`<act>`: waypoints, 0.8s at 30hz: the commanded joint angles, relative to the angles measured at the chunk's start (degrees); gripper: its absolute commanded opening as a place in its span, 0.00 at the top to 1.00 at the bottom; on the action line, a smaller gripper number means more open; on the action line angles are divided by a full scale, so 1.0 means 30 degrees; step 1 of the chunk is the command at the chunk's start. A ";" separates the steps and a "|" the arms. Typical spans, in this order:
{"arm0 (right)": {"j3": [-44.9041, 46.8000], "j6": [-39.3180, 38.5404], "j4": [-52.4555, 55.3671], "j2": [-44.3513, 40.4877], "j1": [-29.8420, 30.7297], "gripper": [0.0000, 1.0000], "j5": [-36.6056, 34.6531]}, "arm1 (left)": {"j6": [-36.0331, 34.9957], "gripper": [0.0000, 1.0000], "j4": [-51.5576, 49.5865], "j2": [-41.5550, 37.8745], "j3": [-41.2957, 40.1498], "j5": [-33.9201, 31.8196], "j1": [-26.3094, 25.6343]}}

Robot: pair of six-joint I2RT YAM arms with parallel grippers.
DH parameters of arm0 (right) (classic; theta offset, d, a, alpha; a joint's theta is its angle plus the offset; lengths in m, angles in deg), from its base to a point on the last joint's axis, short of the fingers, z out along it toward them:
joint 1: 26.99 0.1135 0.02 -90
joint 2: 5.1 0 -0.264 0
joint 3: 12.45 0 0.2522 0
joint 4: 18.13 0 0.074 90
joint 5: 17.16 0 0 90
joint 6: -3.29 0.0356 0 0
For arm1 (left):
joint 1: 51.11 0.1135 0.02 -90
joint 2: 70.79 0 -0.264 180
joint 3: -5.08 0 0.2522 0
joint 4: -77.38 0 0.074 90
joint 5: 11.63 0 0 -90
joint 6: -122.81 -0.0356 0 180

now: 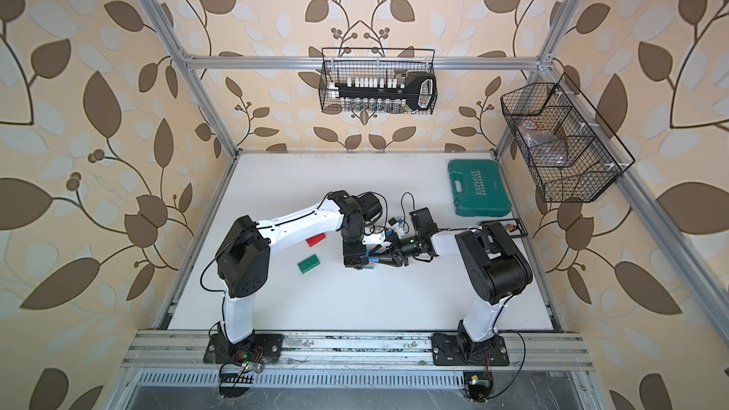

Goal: Assemble a spoon with lego
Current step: Assemble the lego brick with the lego brick.

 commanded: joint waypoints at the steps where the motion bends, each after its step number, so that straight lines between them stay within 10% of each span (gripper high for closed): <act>1: 0.0291 -0.0218 0.1951 0.0483 0.0295 0.59 -0.3055 | 0.0734 0.01 0.1235 -0.0213 -0.0070 -0.0348 -0.0258; 24: 0.0384 0.0701 0.0951 -0.1609 0.0273 0.26 -0.2566 | 0.1260 0.01 0.2480 -0.5711 -0.2241 0.1684 0.1645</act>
